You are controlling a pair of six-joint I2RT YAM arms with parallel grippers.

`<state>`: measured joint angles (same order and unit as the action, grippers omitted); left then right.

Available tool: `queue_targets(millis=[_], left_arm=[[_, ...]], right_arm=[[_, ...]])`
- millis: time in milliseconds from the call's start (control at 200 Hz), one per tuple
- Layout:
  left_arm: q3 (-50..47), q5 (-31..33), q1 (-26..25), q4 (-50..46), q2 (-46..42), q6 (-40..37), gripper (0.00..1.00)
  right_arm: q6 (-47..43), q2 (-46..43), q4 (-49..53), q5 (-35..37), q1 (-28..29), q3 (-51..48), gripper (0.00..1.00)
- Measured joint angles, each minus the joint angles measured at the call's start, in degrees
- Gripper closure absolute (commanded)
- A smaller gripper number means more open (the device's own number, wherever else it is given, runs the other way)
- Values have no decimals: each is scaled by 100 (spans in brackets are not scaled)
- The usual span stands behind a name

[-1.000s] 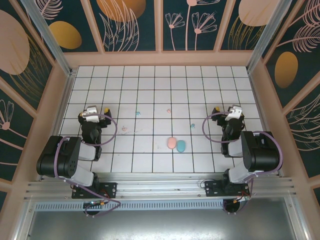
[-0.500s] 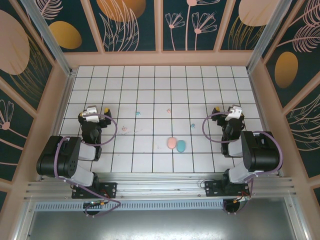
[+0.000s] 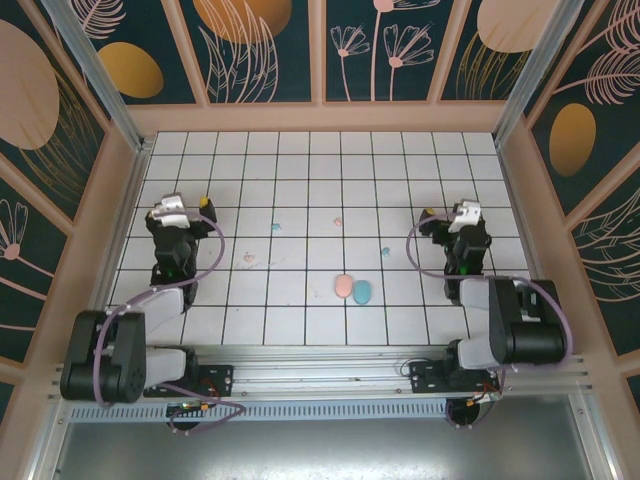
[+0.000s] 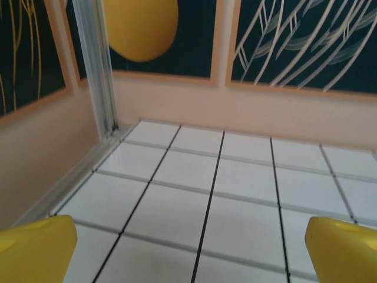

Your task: Insert the wireless bluetooth earbuds into the charging case

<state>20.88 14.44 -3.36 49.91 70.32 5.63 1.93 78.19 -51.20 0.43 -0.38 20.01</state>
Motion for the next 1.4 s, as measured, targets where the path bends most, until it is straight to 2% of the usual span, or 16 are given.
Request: queue_targets(millis=[125, 220, 295, 360, 465, 661, 761, 876, 1136, 1271, 1401], left_arm=[[612, -133, 4, -1309, -483, 358, 8], [1104, -354, -22, -2420, -439, 785, 8], [1303, -470, -177, -3139, -352, 1058, 8], [1303, -505, -529, -3646, -348, 1263, 8], [1198, -553, -1427, -4162, -358, 1598, 9], [1088, -492, -3268, -4232, -168, 2065, 12], [1097, -494, -4190, -4019, 321, 2210, 13], [1163, -592, -4977, -3797, 955, 2258, 15], [1659, -955, -5650, -3543, 1716, 2079, 22], [1937, -970, -5829, -3467, 1923, 1939, 39], [2201, -940, -5845, -3497, 2343, 1880, 43]], right_arm=[[358, -457, 1539, -282, 26, 1097, 21], [518, -490, 2636, -446, 291, 1808, 22], [505, -354, 3493, -396, 822, 2284, 22], [479, -101, 4153, -328, 1425, 2645, 23], [603, 396, 4885, -361, 2188, 3001, 26], [1128, 1298, 5541, -660, 2767, 3180, 31], [1314, 1672, 5740, -774, 2868, 3344, 33], [1440, 1821, 5814, -914, 2894, 3456, 33], [1648, 1821, 5781, -1364, 2822, 3423, 34], [1670, 1818, 5770, -1408, 2811, 3333, 37], [1690, 1814, 5761, -1432, 2811, 3307, 42]])
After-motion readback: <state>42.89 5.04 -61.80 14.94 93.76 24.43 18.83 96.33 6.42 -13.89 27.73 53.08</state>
